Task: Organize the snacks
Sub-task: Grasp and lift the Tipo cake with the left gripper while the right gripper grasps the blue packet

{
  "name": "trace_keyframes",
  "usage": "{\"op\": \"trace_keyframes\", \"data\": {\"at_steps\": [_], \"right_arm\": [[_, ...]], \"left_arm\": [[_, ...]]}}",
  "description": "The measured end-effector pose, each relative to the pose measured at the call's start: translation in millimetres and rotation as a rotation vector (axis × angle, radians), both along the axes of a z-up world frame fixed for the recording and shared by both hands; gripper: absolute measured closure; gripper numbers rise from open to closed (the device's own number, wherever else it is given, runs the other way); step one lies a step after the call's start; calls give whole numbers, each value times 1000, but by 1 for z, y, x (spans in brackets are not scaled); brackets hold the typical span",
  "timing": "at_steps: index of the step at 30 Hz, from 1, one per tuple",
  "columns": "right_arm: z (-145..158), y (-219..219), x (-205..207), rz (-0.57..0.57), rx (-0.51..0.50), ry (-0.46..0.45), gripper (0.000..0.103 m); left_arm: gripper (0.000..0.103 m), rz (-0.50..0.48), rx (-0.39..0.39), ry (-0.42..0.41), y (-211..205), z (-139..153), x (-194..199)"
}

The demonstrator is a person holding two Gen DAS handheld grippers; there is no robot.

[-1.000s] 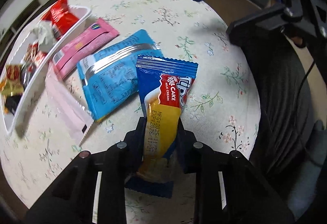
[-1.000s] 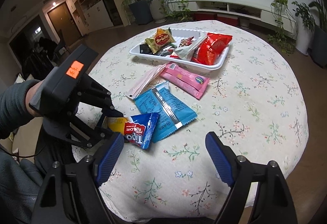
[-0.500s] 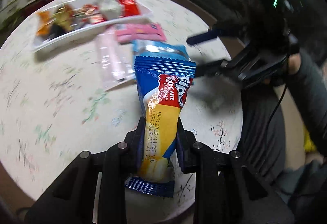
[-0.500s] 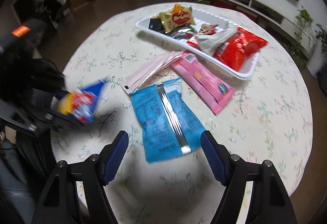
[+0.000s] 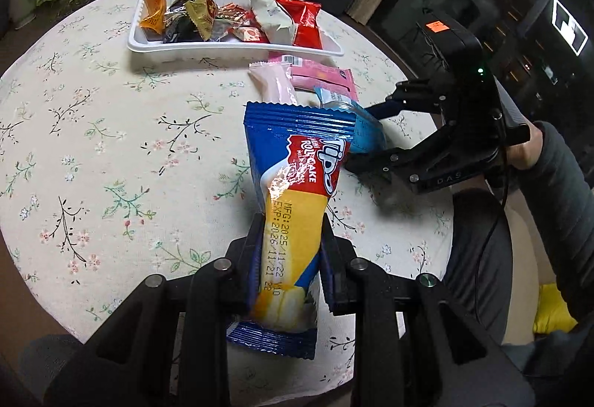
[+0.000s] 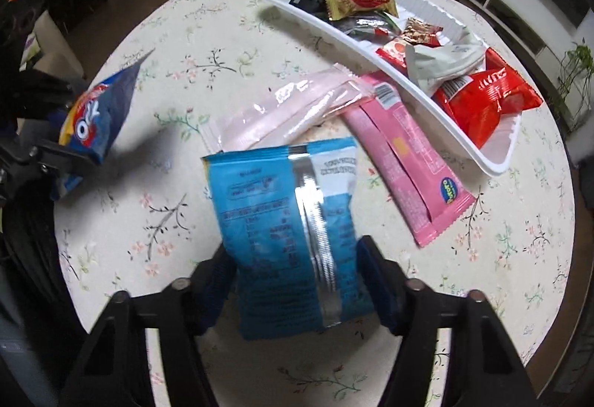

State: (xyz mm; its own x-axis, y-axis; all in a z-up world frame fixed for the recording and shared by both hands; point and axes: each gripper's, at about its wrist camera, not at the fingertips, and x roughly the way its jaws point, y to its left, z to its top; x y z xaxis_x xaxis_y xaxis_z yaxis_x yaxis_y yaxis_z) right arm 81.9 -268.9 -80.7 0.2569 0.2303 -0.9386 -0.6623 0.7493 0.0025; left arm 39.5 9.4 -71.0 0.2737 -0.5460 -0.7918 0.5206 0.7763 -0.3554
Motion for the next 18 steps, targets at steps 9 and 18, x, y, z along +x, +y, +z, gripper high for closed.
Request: {"op": "trace_keyframes", "data": {"at_steps": [9,18], "right_arm": [[8,-2,-4,-79,70,13,64],[33,-32,-27,-278,383,21,65]], "left_arm": [[79,31,-23,-3,11,4,-4],[79,62,-73,-7,21,20,6]]}}
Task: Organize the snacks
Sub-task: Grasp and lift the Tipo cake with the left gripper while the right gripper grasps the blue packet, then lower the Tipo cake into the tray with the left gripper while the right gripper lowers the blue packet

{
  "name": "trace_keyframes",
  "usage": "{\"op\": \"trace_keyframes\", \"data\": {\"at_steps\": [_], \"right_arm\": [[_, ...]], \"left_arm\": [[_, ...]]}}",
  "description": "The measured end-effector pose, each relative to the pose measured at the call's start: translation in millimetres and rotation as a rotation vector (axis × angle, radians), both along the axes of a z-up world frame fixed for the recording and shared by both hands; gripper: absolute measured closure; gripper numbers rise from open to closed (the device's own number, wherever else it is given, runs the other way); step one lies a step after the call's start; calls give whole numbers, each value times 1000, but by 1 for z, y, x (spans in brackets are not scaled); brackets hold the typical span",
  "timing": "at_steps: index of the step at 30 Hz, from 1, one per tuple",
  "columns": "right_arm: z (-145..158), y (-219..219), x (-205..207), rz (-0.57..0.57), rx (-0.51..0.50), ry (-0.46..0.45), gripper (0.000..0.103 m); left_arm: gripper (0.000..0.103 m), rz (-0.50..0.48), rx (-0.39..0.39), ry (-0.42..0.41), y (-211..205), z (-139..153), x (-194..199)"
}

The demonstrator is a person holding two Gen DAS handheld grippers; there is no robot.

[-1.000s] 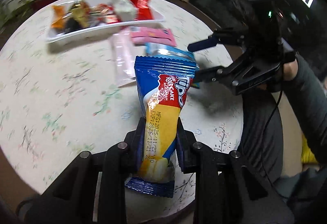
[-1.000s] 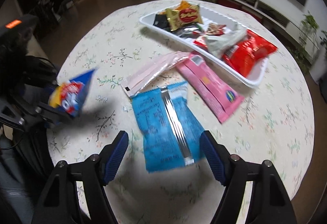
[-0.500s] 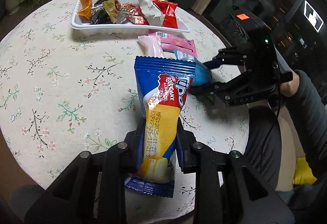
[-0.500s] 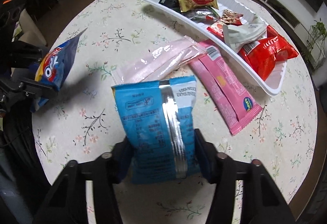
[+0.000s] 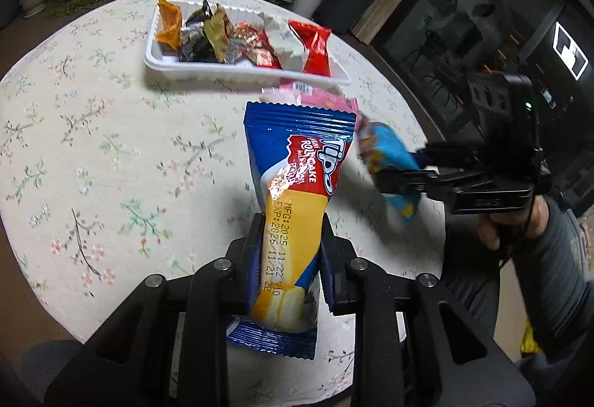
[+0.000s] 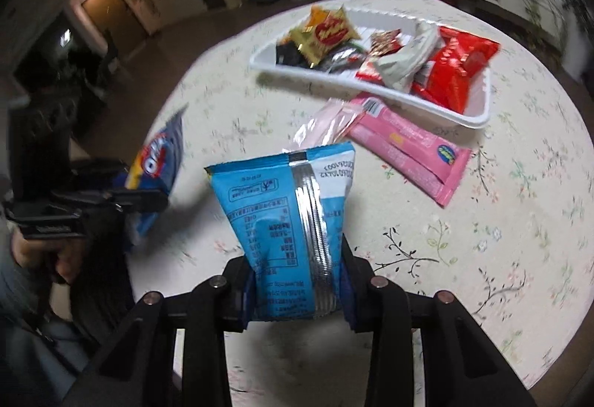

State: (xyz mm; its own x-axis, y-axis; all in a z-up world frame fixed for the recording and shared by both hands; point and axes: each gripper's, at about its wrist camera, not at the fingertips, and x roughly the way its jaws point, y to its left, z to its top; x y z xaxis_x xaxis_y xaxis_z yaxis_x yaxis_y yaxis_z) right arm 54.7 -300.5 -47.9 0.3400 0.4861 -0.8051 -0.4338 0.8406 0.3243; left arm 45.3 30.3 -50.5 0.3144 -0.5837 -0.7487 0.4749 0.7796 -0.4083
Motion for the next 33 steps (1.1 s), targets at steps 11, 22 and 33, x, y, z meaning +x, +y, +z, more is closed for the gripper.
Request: {"op": "trace_keyframes", "data": {"at_steps": [11,22,33], "right_arm": [[37,-81,32,-361,197,-32,65],[87,-91,78,-454,254,-121,65],[81,-19,174,-377,143,-98,65]], "left_arm": [[79,60,-13,-89,5,51,60],[79,124,13,-151,-21,85,147],[79,135,115,-126,-74,47,208]]}}
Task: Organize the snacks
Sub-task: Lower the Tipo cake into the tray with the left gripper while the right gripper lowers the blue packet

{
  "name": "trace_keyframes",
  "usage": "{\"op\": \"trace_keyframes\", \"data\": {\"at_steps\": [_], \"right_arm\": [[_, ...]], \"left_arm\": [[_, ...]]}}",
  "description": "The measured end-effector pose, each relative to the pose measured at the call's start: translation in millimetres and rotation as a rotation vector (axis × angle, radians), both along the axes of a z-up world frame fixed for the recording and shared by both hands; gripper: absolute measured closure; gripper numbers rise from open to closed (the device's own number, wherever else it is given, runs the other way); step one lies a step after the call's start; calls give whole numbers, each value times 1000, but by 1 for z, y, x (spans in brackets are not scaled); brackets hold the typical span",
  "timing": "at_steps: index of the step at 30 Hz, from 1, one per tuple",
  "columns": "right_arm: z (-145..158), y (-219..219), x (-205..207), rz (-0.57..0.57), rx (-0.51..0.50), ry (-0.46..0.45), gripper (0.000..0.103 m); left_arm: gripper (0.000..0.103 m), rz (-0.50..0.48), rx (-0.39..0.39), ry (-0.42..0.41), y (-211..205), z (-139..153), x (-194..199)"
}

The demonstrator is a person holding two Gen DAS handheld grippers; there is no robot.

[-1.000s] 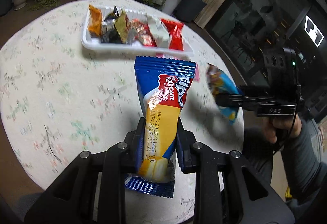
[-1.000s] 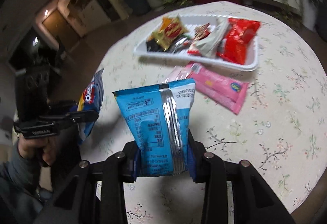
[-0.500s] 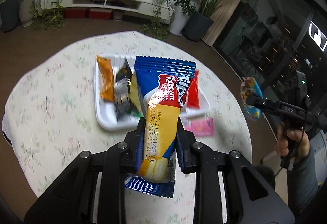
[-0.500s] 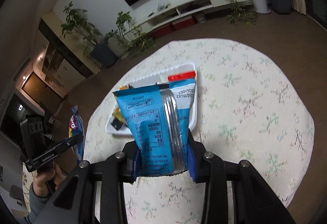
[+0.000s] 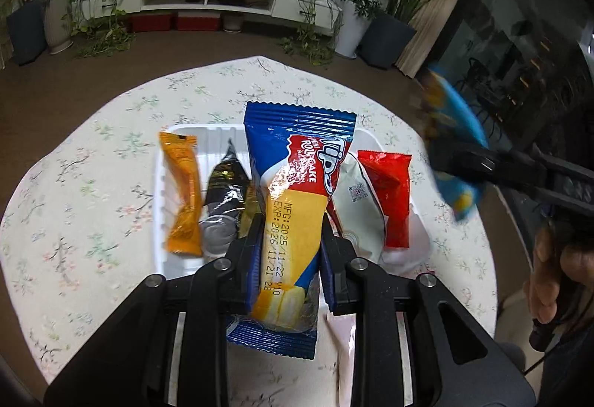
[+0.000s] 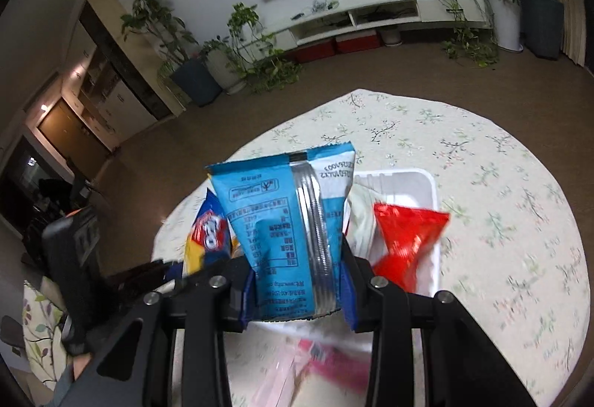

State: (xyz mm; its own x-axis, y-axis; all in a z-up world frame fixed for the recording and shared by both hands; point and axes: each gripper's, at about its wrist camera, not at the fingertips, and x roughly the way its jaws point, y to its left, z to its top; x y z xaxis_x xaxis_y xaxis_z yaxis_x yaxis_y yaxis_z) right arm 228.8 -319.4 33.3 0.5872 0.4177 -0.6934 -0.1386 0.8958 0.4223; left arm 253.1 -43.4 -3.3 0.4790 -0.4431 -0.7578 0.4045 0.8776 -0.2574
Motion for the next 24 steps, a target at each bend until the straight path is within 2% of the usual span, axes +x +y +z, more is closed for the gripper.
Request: {"op": "trace_keyframes", "data": {"at_steps": [6,10,15,19,24], "right_arm": [[-33,11,39,-18,-52,68,65],[-55,23,52,-10,-82,104,65],[-68,37,59,12,-123,115,64],[-80,50,65,30,-183,146,65],[-95,46,74,14,-169,166,64]], "left_arm": [[79,35,21,36,-8,-33,32],[78,49,21,44,-4,-49,43],[77,58,8,66,0,-73,59],[76,62,-9,68,2,-82,66],[75,58,-25,59,2,-90,72]]}}
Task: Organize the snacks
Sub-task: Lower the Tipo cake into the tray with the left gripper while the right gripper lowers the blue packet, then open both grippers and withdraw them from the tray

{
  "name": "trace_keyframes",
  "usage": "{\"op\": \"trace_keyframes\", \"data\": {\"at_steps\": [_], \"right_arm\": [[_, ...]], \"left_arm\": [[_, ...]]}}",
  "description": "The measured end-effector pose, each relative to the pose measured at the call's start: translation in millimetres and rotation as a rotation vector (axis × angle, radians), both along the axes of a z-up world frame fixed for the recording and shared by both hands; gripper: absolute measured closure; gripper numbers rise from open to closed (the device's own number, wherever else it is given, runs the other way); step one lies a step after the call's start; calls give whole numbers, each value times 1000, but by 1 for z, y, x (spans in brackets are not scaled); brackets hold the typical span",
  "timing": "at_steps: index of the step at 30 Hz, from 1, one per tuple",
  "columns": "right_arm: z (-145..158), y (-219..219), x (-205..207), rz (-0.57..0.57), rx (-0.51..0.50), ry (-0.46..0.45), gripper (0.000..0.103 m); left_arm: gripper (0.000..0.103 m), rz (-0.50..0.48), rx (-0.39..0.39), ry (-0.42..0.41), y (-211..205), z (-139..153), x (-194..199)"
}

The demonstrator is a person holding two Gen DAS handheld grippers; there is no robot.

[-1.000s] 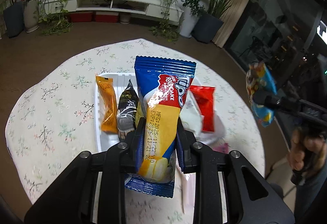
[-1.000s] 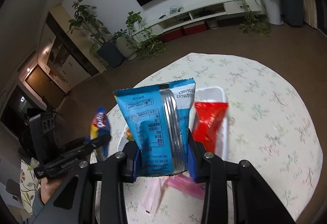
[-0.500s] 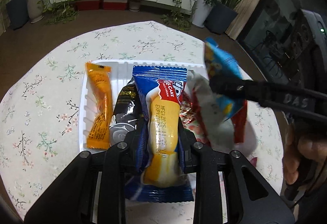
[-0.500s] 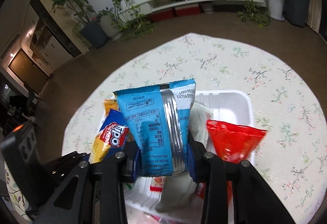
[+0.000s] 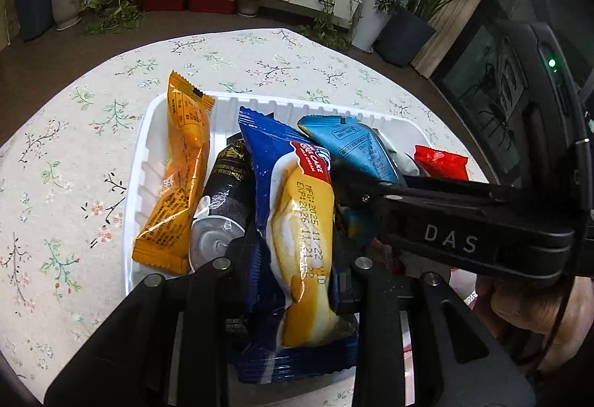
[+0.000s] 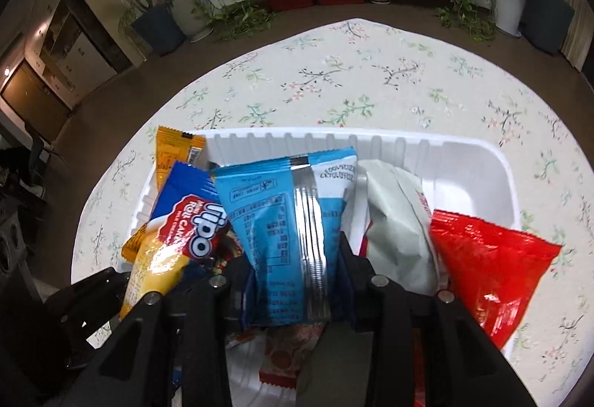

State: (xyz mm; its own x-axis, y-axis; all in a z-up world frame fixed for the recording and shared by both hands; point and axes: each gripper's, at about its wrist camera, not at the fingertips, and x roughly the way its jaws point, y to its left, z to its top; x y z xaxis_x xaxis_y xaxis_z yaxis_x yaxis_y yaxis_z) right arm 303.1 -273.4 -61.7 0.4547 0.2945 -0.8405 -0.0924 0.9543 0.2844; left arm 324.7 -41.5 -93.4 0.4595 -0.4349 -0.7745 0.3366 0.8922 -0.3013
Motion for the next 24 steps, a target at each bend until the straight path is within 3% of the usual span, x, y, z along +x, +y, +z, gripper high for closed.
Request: {"op": "trace_keyframes", "data": {"at_steps": [6,13,16,21,24], "right_arm": [[-3,3,-1,14,-30,-26,61],[8,10,-10,46,-60,-66,42],[19,12,-16,59,-71,-92,41],[33,9,-26,59,-69,-129,34],[42,0,-32,40,-59,-148,33]], "left_arm": [[75,-11,33,-34,-4,0,-7],[33,-63,56,-82,-19,5,-21],[20,-59,52,-88,-19,10,-26],[9,-47,57,-95,-14,20,-36],[8,-29,68,-87,-10,21,-42]]}}
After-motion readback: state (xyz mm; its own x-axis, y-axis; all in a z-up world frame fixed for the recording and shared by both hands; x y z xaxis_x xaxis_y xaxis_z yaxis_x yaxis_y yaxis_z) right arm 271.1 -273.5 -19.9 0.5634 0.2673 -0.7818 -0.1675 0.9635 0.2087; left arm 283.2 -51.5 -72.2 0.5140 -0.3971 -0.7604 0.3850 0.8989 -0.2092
